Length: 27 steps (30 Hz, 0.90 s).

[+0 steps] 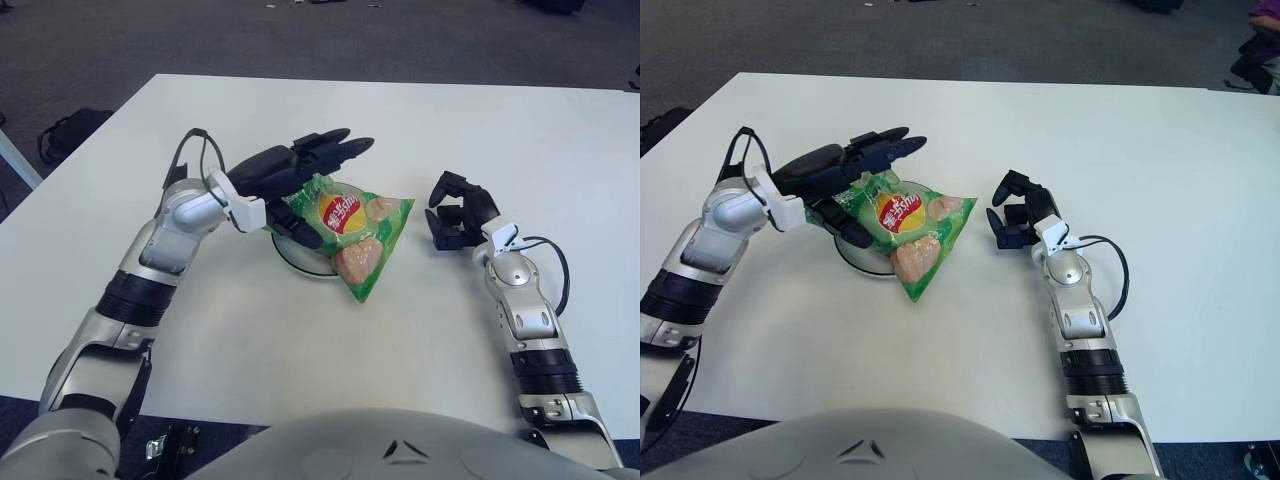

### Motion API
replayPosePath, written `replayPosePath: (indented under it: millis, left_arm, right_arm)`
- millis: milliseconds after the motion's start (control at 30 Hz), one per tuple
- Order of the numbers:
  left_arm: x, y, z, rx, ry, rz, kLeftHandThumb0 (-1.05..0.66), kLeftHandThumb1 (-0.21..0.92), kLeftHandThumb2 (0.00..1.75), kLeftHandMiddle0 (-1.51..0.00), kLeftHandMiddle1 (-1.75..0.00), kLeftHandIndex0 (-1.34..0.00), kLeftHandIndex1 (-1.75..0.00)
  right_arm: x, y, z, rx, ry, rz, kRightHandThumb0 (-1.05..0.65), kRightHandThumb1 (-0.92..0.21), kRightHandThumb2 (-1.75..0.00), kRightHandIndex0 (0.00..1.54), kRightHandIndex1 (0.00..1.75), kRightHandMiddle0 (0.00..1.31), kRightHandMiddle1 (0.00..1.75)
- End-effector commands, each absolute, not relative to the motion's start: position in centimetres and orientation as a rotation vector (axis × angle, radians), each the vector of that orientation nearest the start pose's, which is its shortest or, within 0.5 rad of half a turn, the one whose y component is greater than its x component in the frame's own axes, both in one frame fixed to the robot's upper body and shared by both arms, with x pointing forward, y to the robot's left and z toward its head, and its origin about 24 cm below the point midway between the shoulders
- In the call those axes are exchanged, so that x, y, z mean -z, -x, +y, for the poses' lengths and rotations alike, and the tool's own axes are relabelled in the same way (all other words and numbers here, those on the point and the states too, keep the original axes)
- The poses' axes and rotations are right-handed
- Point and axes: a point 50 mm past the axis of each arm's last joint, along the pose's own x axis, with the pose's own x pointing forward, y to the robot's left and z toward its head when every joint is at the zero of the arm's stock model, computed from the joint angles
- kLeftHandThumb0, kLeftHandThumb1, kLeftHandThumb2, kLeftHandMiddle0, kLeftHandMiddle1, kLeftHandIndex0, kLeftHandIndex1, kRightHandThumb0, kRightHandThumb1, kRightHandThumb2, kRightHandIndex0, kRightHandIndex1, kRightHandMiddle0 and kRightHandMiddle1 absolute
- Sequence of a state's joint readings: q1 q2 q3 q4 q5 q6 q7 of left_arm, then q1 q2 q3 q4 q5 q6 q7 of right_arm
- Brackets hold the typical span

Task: Put the snack into the plate.

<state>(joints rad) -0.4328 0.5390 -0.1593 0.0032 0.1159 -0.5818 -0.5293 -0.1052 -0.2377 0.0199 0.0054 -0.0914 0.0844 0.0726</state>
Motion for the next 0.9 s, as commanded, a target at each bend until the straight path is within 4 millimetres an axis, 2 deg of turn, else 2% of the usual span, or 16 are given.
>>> replayPosePath:
  millis: [0, 133, 267, 400, 567, 733, 867]
  left_arm:
    - [-18.2, -27.8, 14.5, 0.762, -0.803, -0.763, -0.98, 0.86, 0.23, -0.01, 0.00, -0.03, -0.05]
    - [-18.6, -27.6, 15.3, 0.746, -0.763, -0.744, -0.99, 0.89, 0.23, -0.05, -0.01, 0.00, -0.14]
    - [-18.7, -27.6, 16.4, 0.690, -0.771, -0.710, -0.99, 0.90, 0.22, -0.08, -0.03, 0.00, -0.15]
    - [-17.1, -28.1, 19.5, 0.556, -0.819, -0.640, -1.00, 0.91, 0.21, -0.12, -0.04, 0.00, -0.19]
    - [-16.4, -28.3, 20.4, 0.392, -0.868, -0.646, -1.03, 0.92, 0.22, -0.16, -0.05, 0.00, -0.25]
    - [-14.8, -29.1, 21.9, 0.241, -0.826, -0.545, -0.96, 0.90, 0.19, -0.24, -0.08, 0.00, -0.52]
    - [-14.7, -29.2, 22.1, 0.173, -0.788, -0.506, -0.88, 0.88, 0.19, -0.27, -0.09, 0.00, -0.63]
  right_arm:
    - [-2.8, -26.3, -18.7, -0.084, 0.342, 0.179, -0.47, -0.35, -1.27, 1.21, 1.75, 0.59, 1.75]
    - [-2.8, -26.3, -18.7, -0.084, 0.341, 0.177, -0.47, -0.35, -1.27, 1.21, 1.75, 0.59, 1.75]
    - [-2.8, -26.3, -18.7, -0.085, 0.343, 0.174, -0.47, -0.35, -1.27, 1.22, 1.75, 0.59, 1.75]
    - [-2.8, -26.3, -18.6, -0.085, 0.343, 0.173, -0.47, -0.35, -1.28, 1.22, 1.75, 0.59, 1.75]
    - [-2.8, -26.3, -18.6, -0.084, 0.340, 0.174, -0.47, -0.35, -1.27, 1.22, 1.75, 0.59, 1.75]
    - [-2.8, -26.3, -18.7, -0.084, 0.345, 0.173, -0.47, -0.35, -1.27, 1.21, 1.75, 0.59, 1.75]
    - [-2.8, -26.3, -18.8, -0.086, 0.353, 0.172, -0.47, -0.35, -1.27, 1.21, 1.75, 0.59, 1.75]
